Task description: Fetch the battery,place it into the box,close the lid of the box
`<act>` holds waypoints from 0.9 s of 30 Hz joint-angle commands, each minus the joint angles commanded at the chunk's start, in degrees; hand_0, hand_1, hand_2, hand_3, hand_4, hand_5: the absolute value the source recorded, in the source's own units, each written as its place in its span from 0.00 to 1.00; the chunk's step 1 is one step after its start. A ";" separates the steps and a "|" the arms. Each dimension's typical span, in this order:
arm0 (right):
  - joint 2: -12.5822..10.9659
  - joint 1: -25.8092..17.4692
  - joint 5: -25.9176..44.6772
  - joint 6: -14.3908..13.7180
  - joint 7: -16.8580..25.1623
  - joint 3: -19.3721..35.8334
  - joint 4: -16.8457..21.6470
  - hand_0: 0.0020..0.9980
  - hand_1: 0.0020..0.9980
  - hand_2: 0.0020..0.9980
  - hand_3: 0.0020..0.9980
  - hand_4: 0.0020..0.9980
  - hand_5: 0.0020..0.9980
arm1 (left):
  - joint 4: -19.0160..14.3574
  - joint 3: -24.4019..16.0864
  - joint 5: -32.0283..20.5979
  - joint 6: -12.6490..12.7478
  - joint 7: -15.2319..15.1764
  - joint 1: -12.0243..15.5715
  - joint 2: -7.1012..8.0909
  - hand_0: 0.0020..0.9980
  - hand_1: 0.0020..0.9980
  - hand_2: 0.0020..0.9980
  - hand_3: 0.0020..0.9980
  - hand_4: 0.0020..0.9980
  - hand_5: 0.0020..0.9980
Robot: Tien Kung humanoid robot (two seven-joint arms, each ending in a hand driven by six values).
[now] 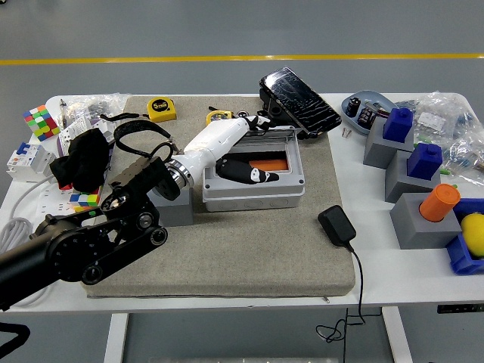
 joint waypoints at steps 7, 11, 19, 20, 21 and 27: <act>0.06 -0.02 0.18 0.06 -0.01 -0.47 -0.41 0.67 0.66 0.67 0.55 0.89 0.49 | 0.56 1.10 -0.38 -1.56 1.32 0.38 -0.13 0.58 0.76 0.76 0.82 1.00 0.45; 0.07 0.05 0.06 0.01 0.00 -0.20 -0.39 0.67 0.66 0.67 0.55 0.89 0.49 | -0.02 0.92 -0.62 -1.47 1.05 0.71 0.00 0.57 0.77 0.76 0.82 1.00 0.45; 0.35 0.00 0.27 0.06 0.00 -0.32 -0.61 0.66 0.66 0.67 0.55 0.89 0.49 | -6.20 -8.06 -4.89 4.92 -6.17 5.89 1.55 0.55 0.76 0.75 0.81 1.00 0.45; 0.39 -0.01 0.33 0.07 0.01 -0.31 -0.68 0.66 0.66 0.67 0.55 0.89 0.49 | -7.08 -9.47 -6.56 6.06 -7.55 6.92 1.87 0.55 0.76 0.75 0.81 1.00 0.45; 0.43 -0.01 0.37 0.08 0.01 -0.31 -0.74 0.67 0.66 0.67 0.55 0.89 0.49 | -7.80 -10.78 -8.37 6.92 -8.82 7.83 2.14 0.53 0.72 0.72 0.77 1.00 0.43; 0.83 0.15 1.12 0.13 0.04 -0.55 -1.58 0.67 0.66 0.67 0.55 0.89 0.49 | -10.96 -20.82 -22.06 10.57 -17.43 15.56 3.58 0.45 0.66 0.65 0.68 1.00 0.33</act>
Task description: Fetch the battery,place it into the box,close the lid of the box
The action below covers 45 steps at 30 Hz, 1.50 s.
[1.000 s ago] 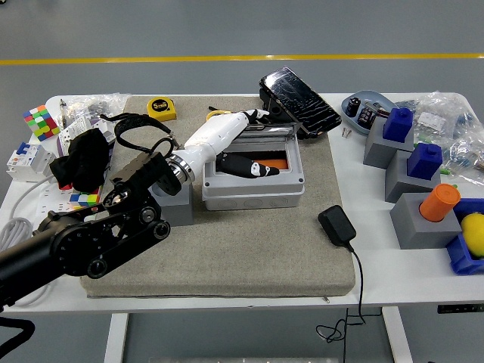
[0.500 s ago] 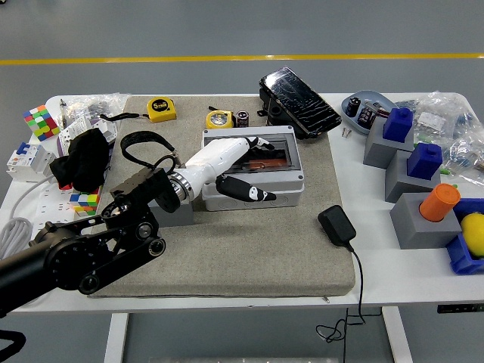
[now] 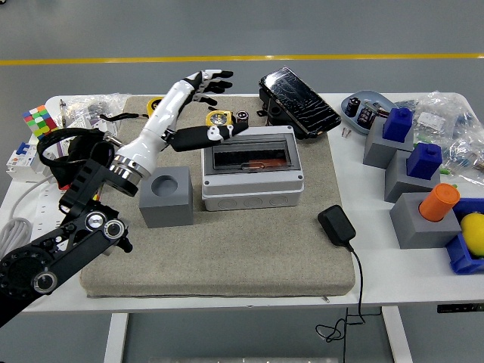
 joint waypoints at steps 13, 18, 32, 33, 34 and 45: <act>0.26 1.31 0.81 -0.04 -0.01 0.12 -0.90 0.67 0.66 0.67 0.55 0.89 0.49 | -0.60 -18.93 -22.69 0.85 -5.89 13.26 3.45 0.39 0.62 0.60 0.62 1.00 0.33; 0.41 1.84 1.44 0.11 -0.24 -1.00 -1.40 0.67 0.66 0.68 0.55 0.89 0.49 | -1.09 -22.44 -21.71 0.71 -5.29 13.54 2.99 0.38 0.61 0.60 0.62 1.00 0.33; 0.56 4.17 4.66 0.32 -0.60 -6.09 -2.19 0.67 0.67 0.67 0.55 0.89 0.49 | -2.02 -25.84 -19.47 -0.31 -3.11 13.87 3.24 0.38 0.60 0.60 0.63 1.00 0.36; 0.54 4.23 4.85 0.32 -0.61 -6.42 -2.22 0.67 0.67 0.67 0.55 0.89 0.49 | -2.05 -25.98 -19.33 -0.42 -2.94 13.84 3.17 0.38 0.60 0.60 0.63 1.00 0.36; 0.51 4.26 4.99 0.32 -0.62 -6.68 -2.27 0.67 0.67 0.67 0.55 0.89 0.49 | -2.08 -26.06 -19.20 -0.55 -2.78 13.80 3.11 0.38 0.60 0.60 0.63 1.00 0.36; 0.54 4.07 6.36 0.40 -0.73 -8.53 -2.92 0.67 0.67 0.67 0.55 0.90 0.49 | -3.14 -25.40 -17.89 -1.79 -1.21 13.66 3.44 0.38 0.59 0.59 0.61 1.00 0.32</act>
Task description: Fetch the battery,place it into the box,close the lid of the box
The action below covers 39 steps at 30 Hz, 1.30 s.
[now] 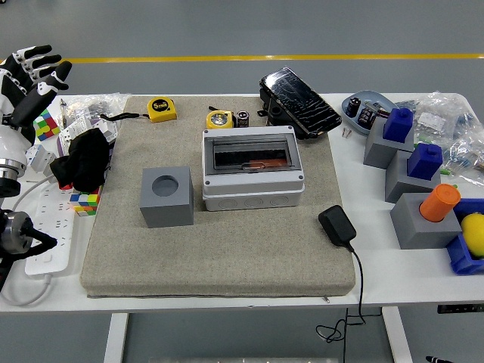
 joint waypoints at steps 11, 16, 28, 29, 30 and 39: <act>-0.05 0.42 -0.16 -0.09 0.05 -0.10 0.19 0.67 0.67 0.68 0.55 0.90 0.49 | 0.34 0.57 0.90 -1.00 1.65 -0.19 0.00 0.37 0.59 0.59 0.61 1.00 0.33; -0.17 0.12 -0.62 0.07 -0.07 -0.23 0.29 0.67 0.67 0.68 0.55 0.89 0.49 | 0.56 0.84 0.93 -1.12 2.02 0.02 -0.03 0.38 0.59 0.59 0.61 1.00 0.33; -0.04 0.15 -0.26 0.06 -0.06 -0.03 0.09 0.67 0.67 0.68 0.55 0.90 0.49 | -0.50 0.00 1.42 -1.25 2.53 0.24 -0.20 0.38 0.58 0.59 0.61 1.00 0.33; -0.01 0.13 -0.26 0.07 -0.06 0.04 0.08 0.67 0.67 0.68 0.55 0.90 0.49 | -0.53 -0.08 1.44 -1.24 2.54 0.32 -0.23 0.38 0.58 0.59 0.61 1.00 0.33; 0.01 0.10 -0.30 0.07 -0.06 0.14 0.07 0.67 0.67 0.68 0.55 0.90 0.49 | -0.55 -0.18 1.48 -1.25 2.57 0.40 -0.24 0.38 0.58 0.59 0.61 1.00 0.33; -0.16 -0.57 -0.57 -0.02 0.00 1.06 -0.01 0.67 0.67 0.68 0.55 0.90 0.50 | -0.28 -0.97 1.58 -1.24 2.63 1.22 -0.72 0.38 0.58 0.59 0.61 1.00 0.33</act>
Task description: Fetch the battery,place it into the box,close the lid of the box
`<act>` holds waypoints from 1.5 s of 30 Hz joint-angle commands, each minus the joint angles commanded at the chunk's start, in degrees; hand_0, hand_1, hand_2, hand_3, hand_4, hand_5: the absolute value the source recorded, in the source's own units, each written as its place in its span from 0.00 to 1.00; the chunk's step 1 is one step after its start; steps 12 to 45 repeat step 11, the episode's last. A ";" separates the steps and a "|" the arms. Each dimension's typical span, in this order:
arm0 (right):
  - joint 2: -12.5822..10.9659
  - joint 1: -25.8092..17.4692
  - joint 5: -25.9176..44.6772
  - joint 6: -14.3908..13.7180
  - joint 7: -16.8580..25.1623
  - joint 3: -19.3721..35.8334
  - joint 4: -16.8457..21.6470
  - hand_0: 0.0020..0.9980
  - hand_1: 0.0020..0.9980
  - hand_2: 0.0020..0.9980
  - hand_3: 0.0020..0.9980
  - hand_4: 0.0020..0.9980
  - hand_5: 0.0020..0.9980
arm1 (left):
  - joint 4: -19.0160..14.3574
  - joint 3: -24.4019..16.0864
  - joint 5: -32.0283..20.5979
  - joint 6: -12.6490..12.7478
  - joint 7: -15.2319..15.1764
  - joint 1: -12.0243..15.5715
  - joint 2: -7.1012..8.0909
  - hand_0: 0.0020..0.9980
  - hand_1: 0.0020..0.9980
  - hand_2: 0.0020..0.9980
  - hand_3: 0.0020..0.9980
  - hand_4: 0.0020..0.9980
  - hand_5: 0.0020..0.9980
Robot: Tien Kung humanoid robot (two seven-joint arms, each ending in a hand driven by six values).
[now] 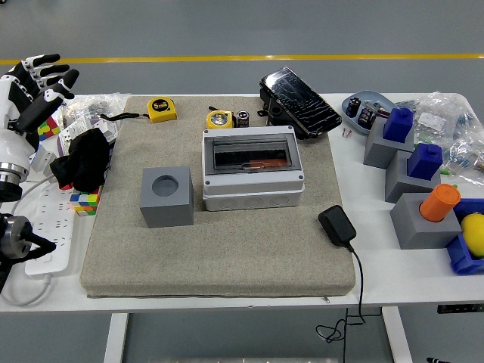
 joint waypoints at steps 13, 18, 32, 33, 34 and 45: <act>0.11 -0.60 -0.11 0.14 0.04 0.76 -0.13 0.67 0.67 0.68 0.55 0.90 0.50 | 0.19 1.05 0.02 -0.08 0.21 -0.83 -0.51 0.37 0.58 0.59 0.61 1.00 0.33; 0.11 -0.60 -0.11 0.14 0.04 0.76 -0.13 0.67 0.67 0.68 0.55 0.90 0.50 | 0.19 1.05 0.02 -0.08 0.21 -0.83 -0.51 0.37 0.58 0.59 0.61 1.00 0.33; 0.11 -0.60 -0.11 0.14 0.04 0.76 -0.13 0.67 0.67 0.68 0.55 0.90 0.50 | 0.19 1.05 0.02 -0.08 0.21 -0.83 -0.51 0.37 0.58 0.59 0.61 1.00 0.33; 0.11 -0.60 -0.11 0.14 0.04 0.76 -0.13 0.67 0.67 0.68 0.55 0.90 0.50 | 0.19 1.05 0.02 -0.08 0.21 -0.83 -0.51 0.37 0.58 0.59 0.61 1.00 0.33; 0.11 -0.60 -0.11 0.14 0.04 0.76 -0.13 0.67 0.67 0.68 0.55 0.90 0.50 | 0.19 1.05 0.02 -0.08 0.21 -0.83 -0.51 0.37 0.58 0.59 0.61 1.00 0.33; 0.11 -0.60 -0.11 0.14 0.04 0.76 -0.13 0.67 0.67 0.68 0.55 0.90 0.50 | 0.19 1.05 0.02 -0.08 0.21 -0.83 -0.51 0.37 0.58 0.59 0.61 1.00 0.33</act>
